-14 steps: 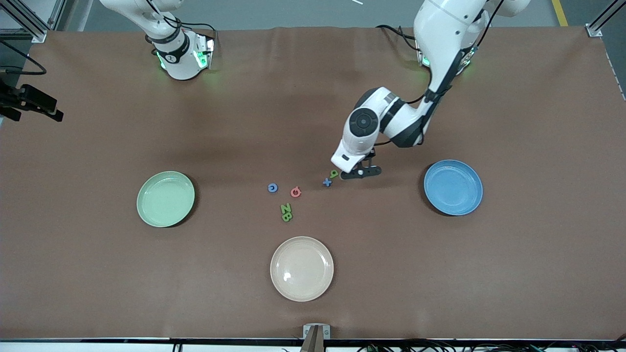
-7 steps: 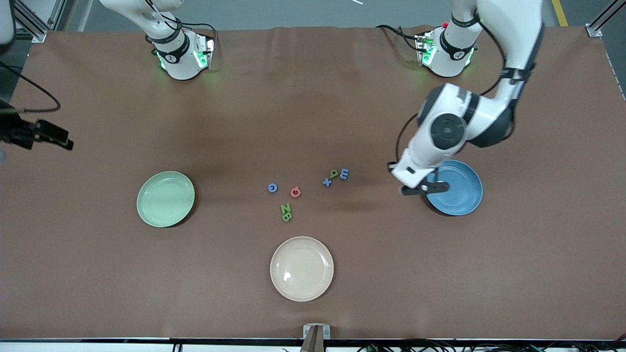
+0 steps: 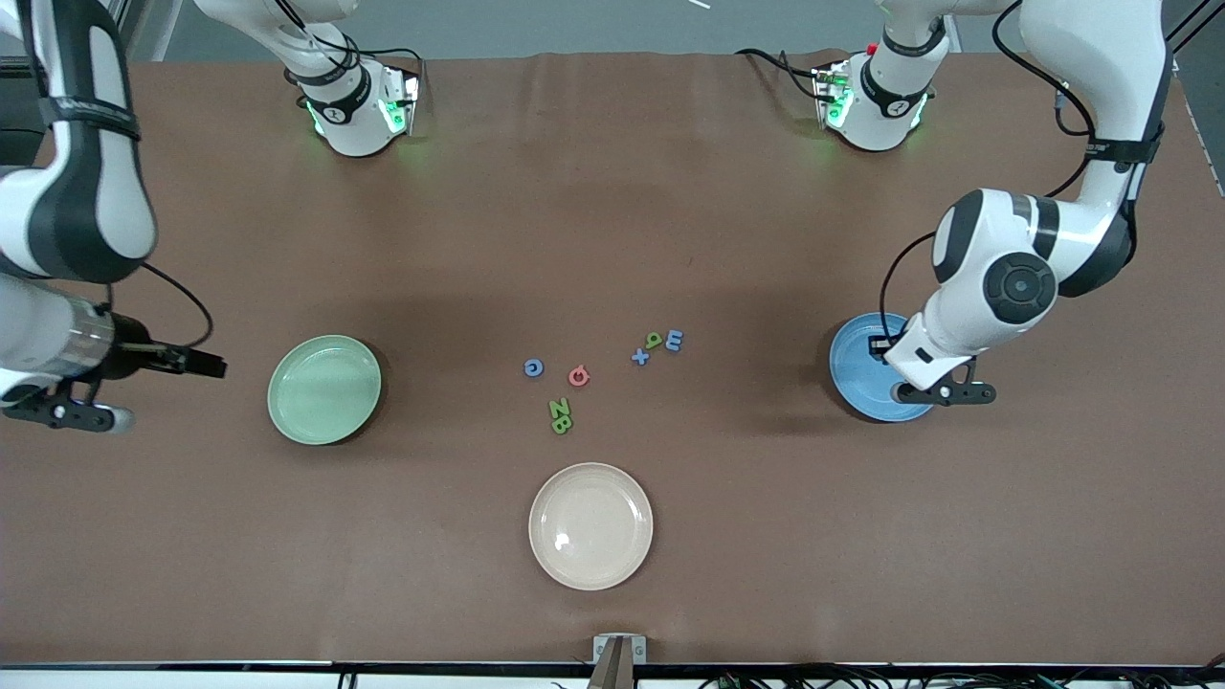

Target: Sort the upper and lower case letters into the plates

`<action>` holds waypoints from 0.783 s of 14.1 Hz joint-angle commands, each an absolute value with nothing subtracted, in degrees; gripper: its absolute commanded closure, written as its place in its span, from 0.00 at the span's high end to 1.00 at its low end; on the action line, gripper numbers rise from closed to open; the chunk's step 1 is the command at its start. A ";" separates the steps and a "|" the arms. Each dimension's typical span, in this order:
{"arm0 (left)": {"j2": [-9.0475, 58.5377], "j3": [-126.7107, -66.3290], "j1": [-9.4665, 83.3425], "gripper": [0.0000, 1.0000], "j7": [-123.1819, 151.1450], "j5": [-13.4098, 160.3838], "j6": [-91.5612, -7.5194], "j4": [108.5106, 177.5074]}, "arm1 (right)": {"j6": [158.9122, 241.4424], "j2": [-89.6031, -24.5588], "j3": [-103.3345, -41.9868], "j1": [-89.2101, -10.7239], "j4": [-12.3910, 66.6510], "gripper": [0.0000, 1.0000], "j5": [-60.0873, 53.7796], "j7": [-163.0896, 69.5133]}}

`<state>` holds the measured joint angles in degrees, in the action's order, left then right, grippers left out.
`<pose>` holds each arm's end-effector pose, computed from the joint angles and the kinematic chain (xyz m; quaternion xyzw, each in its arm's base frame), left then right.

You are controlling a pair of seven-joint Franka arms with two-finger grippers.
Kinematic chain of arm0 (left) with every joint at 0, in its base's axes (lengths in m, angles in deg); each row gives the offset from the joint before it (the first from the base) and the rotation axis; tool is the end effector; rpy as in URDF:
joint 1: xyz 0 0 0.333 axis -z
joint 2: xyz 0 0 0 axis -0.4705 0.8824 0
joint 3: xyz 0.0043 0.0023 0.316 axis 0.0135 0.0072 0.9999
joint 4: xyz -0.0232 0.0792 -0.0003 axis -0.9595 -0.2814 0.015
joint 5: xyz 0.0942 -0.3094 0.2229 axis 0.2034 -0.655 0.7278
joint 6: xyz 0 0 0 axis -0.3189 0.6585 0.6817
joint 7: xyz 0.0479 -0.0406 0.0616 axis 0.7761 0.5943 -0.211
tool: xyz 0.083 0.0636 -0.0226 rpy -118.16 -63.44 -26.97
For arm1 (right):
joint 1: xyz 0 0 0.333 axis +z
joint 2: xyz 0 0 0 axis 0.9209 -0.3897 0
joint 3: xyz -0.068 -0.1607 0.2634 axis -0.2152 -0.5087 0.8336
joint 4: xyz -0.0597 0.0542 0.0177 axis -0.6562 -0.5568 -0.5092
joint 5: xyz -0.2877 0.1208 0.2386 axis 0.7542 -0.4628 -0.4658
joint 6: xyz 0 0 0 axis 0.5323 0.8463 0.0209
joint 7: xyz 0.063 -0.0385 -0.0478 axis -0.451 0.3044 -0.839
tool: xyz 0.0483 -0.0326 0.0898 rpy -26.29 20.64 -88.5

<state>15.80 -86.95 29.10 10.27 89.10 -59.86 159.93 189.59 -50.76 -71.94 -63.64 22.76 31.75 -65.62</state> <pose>0.5757 -0.0926 0.2960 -0.9981 0.0311 0.0446 0.0307 0.6344 -0.0069 0.4293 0.9890 -0.1356 -0.0594 0.0019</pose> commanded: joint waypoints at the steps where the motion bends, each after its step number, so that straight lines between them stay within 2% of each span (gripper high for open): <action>1: 16.26 -87.60 26.92 0.13 13.31 90.13 -64.38 162.47 | 198.86 -49.44 -71.96 -58.55 30.39 1.00 30.62 -81.21; 5: 17.84 -87.60 25.60 0.13 14.81 90.21 -70.09 166.07 | 207.84 -54.69 -71.87 -52.15 32.87 1.00 26.51 -91.09; 11: 20.65 -87.51 23.85 0.13 15.95 92.41 -71.16 167.75 | 218.92 -61.90 -72.04 -41.85 32.70 1.00 23.76 -107.69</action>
<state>20.31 -86.99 24.87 14.99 91.18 -70.11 166.98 216.39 -60.14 -71.39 -44.94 32.97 24.52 -102.31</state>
